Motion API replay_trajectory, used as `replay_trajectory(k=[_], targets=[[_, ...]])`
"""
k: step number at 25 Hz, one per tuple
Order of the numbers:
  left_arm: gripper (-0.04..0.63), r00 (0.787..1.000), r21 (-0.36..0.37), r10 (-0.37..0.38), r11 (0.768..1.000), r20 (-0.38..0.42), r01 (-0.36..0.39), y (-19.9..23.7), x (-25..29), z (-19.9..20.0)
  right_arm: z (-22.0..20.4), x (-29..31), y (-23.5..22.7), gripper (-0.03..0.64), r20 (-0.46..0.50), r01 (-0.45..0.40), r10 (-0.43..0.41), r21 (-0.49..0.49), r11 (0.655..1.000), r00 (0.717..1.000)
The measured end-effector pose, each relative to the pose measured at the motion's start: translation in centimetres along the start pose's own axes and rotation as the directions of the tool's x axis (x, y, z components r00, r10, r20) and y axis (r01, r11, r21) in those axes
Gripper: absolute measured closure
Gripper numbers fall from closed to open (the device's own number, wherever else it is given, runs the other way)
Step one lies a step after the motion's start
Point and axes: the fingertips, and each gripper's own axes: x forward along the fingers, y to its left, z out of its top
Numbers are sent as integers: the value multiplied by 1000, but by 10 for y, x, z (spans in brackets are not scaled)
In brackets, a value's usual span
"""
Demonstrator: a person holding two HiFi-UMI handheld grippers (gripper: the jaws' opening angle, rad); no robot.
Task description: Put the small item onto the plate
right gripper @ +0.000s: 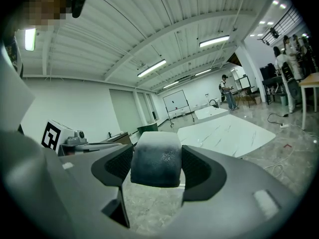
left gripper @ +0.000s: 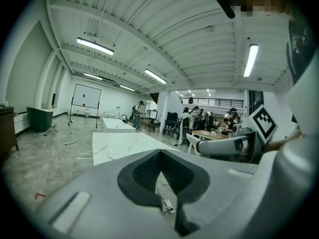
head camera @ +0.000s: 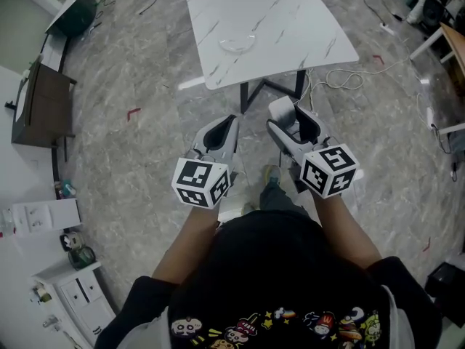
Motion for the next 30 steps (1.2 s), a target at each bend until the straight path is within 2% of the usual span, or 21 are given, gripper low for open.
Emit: replay_trajectory(k=[17,23,30], targets=[[595,996,-20,64,998,-56,-65,26,114,11,30,69,-91,284,-52,-91,92,33,995,994],[595,995,-15,92,996,-48,-93,25,133,15,38,80,-106,284,-63,-138,138,6,990,988],[595,992,-21,116,993,-46,-117,35,141,17,41,98,-120,284,-78,-146,145,-3,989,986]])
